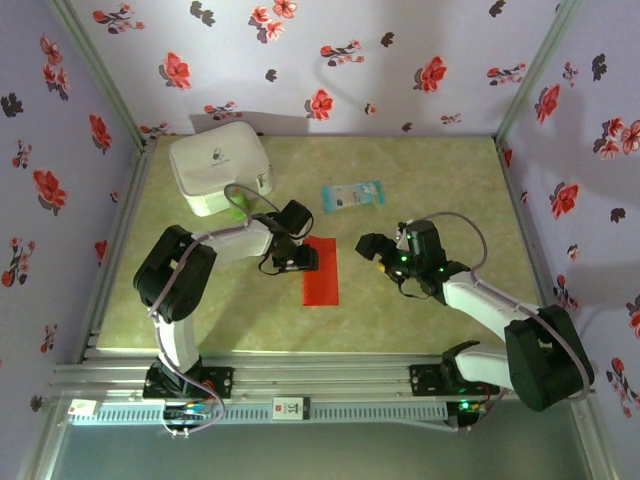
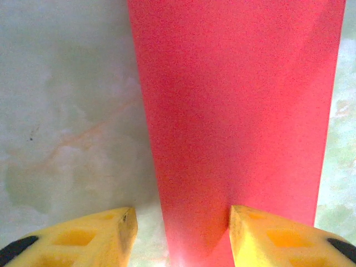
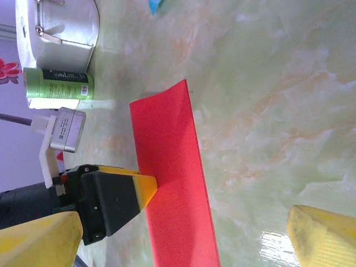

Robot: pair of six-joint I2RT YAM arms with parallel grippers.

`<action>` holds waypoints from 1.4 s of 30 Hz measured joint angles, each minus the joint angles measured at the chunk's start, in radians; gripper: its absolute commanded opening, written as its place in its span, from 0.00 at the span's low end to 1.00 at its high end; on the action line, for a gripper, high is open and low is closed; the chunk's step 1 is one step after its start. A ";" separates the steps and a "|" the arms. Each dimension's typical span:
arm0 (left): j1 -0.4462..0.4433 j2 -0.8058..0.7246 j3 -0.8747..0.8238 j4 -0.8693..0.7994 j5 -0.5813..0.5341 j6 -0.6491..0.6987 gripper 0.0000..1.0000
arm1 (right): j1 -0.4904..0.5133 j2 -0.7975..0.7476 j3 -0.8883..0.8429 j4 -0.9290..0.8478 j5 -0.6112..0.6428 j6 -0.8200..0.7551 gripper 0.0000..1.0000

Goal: Fold a paper plane with a square sheet of paper (pick it up from the middle)
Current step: First fold the square sheet of paper in half at the center of the table.

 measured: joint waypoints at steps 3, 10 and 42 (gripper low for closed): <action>0.000 0.002 0.000 0.000 0.000 0.000 0.50 | 0.000 0.000 0.000 0.000 0.000 0.000 0.96; 0.000 0.002 0.000 0.002 0.003 0.000 0.51 | 0.000 0.000 0.000 -0.015 0.000 0.000 0.96; -0.001 0.006 0.000 0.003 0.002 0.000 0.50 | 0.090 0.220 0.129 -0.056 -0.026 -0.041 0.00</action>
